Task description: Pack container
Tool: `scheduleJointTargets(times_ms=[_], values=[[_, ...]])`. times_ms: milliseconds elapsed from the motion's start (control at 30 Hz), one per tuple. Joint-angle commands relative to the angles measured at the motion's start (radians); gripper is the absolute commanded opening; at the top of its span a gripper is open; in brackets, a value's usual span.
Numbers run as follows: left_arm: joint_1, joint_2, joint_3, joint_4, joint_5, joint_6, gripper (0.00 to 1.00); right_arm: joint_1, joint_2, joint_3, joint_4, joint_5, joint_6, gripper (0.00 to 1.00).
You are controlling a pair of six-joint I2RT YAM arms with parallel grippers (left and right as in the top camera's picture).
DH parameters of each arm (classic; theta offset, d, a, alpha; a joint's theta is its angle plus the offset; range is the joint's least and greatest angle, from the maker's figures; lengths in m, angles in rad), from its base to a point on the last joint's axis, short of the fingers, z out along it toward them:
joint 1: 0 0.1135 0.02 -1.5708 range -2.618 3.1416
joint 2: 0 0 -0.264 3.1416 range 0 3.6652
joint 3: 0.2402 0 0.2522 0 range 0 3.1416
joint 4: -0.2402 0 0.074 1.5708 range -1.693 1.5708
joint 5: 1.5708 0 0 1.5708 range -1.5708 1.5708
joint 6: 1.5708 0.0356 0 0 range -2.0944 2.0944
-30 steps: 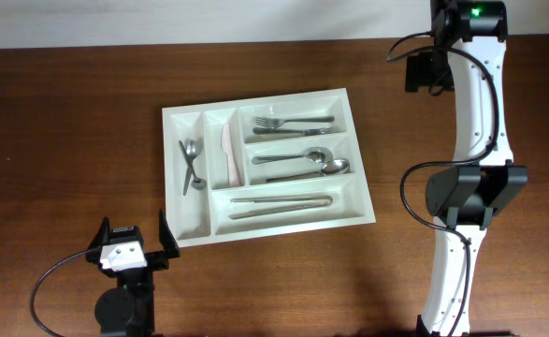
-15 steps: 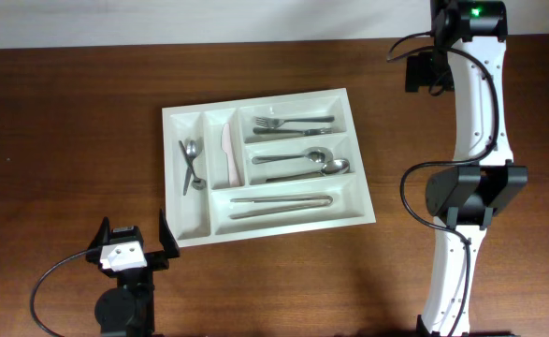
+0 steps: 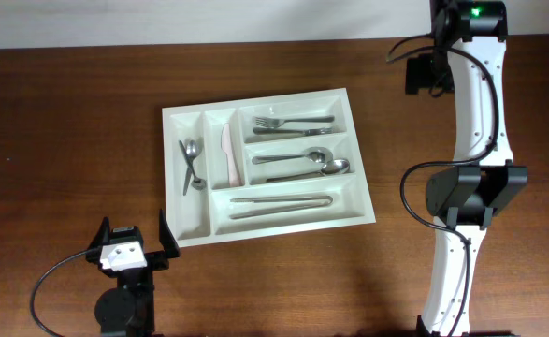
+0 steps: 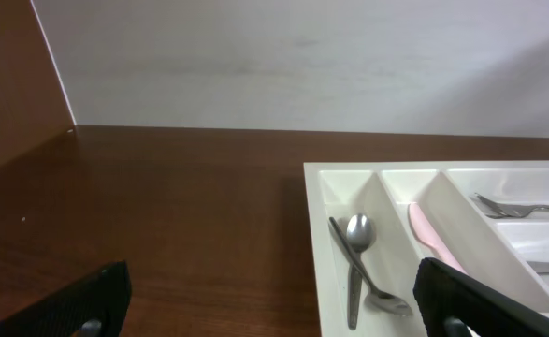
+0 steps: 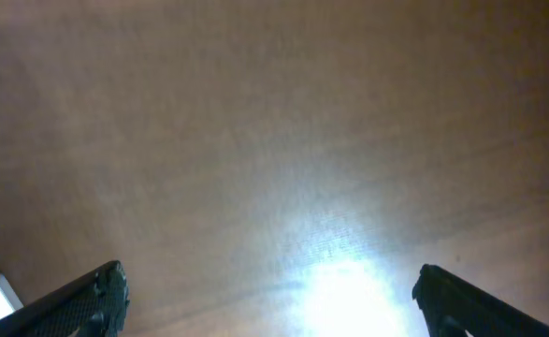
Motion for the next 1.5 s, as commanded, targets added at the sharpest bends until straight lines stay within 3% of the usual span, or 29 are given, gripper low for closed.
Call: scheduleJointTargets(times_ms=[0,333,500,667,1033,1467], values=[[0.006,-0.010,-0.005,-0.001,0.011,0.012,0.99,0.005,-0.028,0.017,-0.036,-0.014,0.016,0.99],[0.006,-0.010,-0.005,-0.001,0.011,0.012,0.99,0.016,-0.292,0.008,0.020,-0.035,0.016,0.99],[0.006,-0.010,-0.005,-0.001,0.011,0.012,0.99,0.016,-0.534,-0.144,0.101,-0.055,0.017,0.99],[0.006,-0.010,-0.005,-0.001,0.010,0.012,0.99,0.016,-0.817,-0.479,0.240,-0.055,0.016,0.99],[0.006,-0.010,-0.005,-0.001,0.011,0.012,0.99,0.016,-1.434,-1.322,0.719,-0.087,0.016,0.99],[0.006,-0.010,-0.005,-0.001,0.011,0.012,0.99,0.017,-1.972,-2.080,1.050,-0.257,0.016,0.99]])
